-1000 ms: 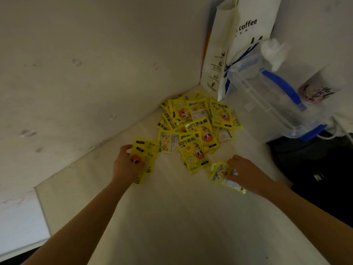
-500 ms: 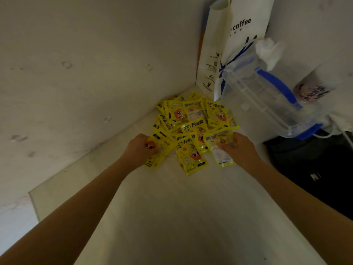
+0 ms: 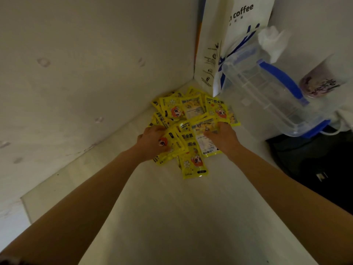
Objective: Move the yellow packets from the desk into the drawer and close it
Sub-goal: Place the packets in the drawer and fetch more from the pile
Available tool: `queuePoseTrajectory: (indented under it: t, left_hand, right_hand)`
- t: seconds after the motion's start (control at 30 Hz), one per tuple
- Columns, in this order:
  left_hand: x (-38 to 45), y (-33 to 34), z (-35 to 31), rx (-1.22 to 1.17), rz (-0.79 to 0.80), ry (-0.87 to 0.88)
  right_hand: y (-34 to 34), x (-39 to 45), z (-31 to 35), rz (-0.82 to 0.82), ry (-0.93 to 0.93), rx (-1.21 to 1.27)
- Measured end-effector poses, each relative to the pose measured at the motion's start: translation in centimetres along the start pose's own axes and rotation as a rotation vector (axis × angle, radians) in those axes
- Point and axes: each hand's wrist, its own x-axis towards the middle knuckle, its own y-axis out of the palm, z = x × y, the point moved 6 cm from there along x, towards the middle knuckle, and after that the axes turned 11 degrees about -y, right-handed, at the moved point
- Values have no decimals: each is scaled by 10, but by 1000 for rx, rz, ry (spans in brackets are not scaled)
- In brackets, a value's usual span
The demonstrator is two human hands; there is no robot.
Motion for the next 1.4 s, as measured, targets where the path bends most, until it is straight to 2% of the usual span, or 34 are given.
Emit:
queuePoseTrajectory:
  t: [0.27,0.57,0.8,0.9,1.17,1.4]
  left_hand:
    - [-4,7,10,-36,-5,-92]
    - [-27,14,38,-361,53,-203]
    - [-74,16,69,-890,-2,-345]
    - [-95,19,77,-1048,-47,-380]
    - [-150,47,77,-1264,-114,-396]
    - [-188,85,54,-1367,-43,-349]
  right_hand:
    - [6,1,-8,9,69,23]
    - [-5,-11,-16,-54,127,-20]
    - [-20,-33,-25,-117,99,29]
    - [-27,-44,-28,-147,106,68]
    - [-43,-97,-45,-190,123,156]
    - [-35,-169,-63,-168,153,219]
